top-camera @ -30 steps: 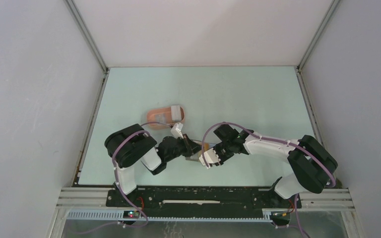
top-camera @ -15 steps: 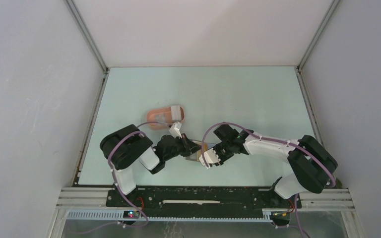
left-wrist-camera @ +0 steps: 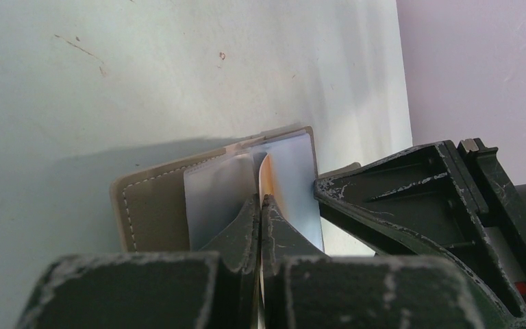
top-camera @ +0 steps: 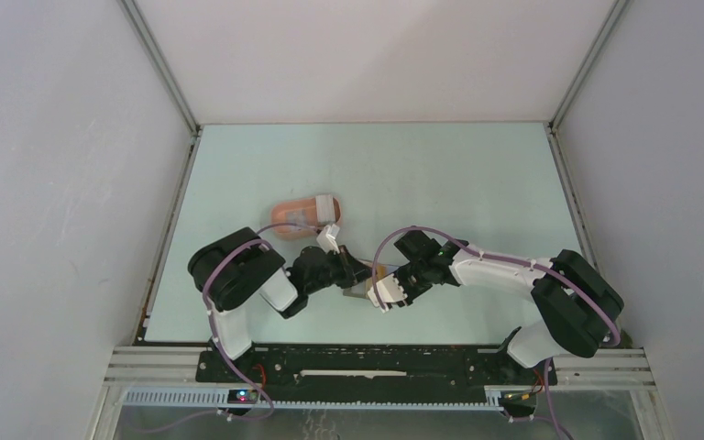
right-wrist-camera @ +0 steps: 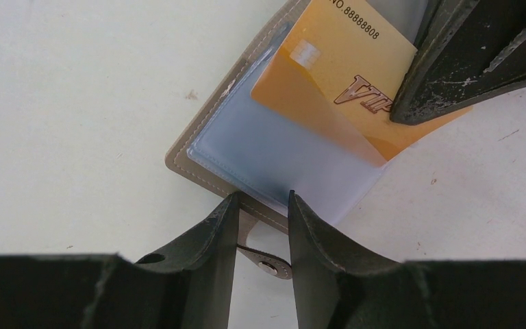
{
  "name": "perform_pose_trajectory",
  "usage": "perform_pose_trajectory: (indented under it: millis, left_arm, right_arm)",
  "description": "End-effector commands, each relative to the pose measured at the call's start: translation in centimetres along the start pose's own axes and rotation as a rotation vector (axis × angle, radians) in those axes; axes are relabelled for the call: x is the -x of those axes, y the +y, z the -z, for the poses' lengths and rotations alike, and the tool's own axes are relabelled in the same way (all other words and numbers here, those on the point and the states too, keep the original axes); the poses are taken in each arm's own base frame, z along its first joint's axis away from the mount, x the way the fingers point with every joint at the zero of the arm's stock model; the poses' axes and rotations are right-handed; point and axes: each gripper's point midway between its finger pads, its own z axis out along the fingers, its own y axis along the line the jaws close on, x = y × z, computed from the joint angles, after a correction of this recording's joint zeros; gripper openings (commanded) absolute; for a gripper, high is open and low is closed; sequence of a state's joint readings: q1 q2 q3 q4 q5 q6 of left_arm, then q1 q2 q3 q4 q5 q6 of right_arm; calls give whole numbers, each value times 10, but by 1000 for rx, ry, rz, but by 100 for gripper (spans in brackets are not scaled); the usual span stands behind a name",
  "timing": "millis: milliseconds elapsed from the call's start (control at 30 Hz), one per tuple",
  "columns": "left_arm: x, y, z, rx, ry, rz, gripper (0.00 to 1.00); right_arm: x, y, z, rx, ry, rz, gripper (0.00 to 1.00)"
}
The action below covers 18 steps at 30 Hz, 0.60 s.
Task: Put the credit cards into the card holder
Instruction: Insert the credit card into the card holder.
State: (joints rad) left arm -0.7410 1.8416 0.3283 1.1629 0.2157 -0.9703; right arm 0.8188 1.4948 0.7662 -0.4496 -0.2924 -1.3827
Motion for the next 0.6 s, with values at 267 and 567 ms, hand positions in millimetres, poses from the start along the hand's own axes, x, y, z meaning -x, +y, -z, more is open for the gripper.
perform_pose_trajectory:
  millis: [267,567]
  left_arm:
    - [-23,21,-7,78,110,20,3]
    - [-18,20,-6,100,108,-1,19]
  right_arm:
    - [4,-3,-4,-5,-11,-1,43]
    - [16,-14,17,-60,-86,-29,51]
